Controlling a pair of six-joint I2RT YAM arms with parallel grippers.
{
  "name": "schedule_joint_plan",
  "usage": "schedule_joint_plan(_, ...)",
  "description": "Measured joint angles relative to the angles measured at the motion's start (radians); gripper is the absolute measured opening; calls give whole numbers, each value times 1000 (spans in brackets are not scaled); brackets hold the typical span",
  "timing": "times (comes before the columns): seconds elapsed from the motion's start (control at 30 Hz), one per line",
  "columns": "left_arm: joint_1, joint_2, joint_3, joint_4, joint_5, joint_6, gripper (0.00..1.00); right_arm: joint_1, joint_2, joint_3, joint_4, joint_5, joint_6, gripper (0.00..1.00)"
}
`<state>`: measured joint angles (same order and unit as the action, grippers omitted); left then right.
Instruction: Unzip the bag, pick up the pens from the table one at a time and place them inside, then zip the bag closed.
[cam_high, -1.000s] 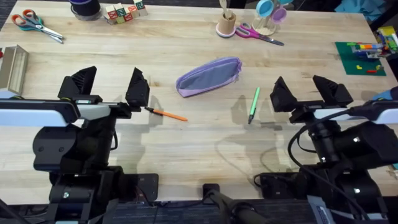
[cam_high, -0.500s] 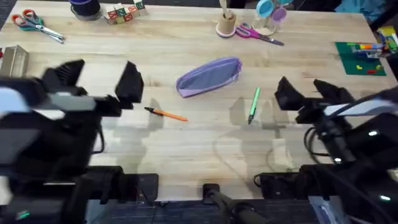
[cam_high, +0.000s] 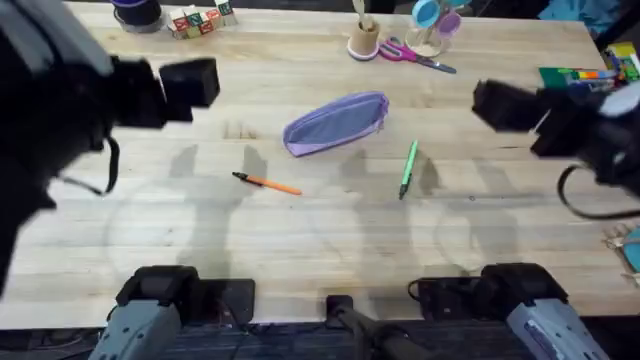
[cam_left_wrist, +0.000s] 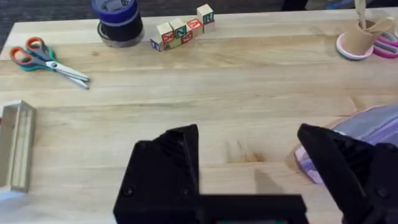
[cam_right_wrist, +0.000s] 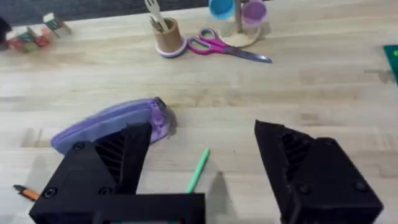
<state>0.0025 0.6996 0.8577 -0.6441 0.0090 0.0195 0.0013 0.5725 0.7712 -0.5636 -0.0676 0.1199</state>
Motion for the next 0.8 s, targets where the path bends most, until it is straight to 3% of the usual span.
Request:
schedule_joint_plan(0.17, 0, 114, 67, -4, 78, 38, 993, 0, 107, 84, 1, -49, -5, 995)
schedule_joint_plan(0.43, 0, 178, 73, -15, 228, 150, 994, 0, 158, 92, 2, -92, -23, 995)
schedule_joint_plan(0.67, 0, 177, 73, -112, 390, 413, 993, 0, 158, 92, 2, -151, -102, 995)
schedule_joint_plan(0.8, 0, 177, 73, -158, 441, 562, 993, 0, 158, 92, 3, -167, -127, 996)
